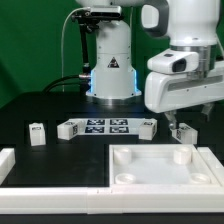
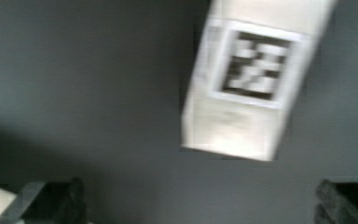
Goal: Assemble one leg
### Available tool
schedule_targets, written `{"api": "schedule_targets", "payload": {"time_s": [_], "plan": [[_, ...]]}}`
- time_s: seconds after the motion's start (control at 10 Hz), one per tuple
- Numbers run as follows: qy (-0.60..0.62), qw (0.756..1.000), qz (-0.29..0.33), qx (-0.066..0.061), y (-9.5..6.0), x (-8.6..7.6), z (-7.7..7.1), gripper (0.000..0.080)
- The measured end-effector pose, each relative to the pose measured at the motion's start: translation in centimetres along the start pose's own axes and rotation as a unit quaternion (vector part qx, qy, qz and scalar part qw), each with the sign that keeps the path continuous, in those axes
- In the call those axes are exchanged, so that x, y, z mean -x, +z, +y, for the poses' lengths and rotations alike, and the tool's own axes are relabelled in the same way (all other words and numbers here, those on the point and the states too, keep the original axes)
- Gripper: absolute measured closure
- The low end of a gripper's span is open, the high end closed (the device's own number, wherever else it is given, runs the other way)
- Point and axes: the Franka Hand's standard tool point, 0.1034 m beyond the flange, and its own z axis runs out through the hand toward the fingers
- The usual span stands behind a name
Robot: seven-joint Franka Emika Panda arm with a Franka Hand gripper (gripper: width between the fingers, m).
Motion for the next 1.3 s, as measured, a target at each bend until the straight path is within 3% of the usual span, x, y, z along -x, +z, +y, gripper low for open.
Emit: {"api": "schedule_targets", "payload": {"time_s": [0.5, 0.6, 1.0, 1.3], "plan": [[0.008, 1.0, -0.015, 0.0, 0.0, 0.1, 0.5, 0.015], [0.011, 0.998, -0.065, -0.001, 0.4, 1.2, 0.6, 0.015], [0.011, 0.971, -0.237, -0.011, 1.6, 1.7, 0.8, 0.015], [0.006, 0.933, -0.359, -0.021, 2.2, 2.5, 0.5, 0.015]]}}
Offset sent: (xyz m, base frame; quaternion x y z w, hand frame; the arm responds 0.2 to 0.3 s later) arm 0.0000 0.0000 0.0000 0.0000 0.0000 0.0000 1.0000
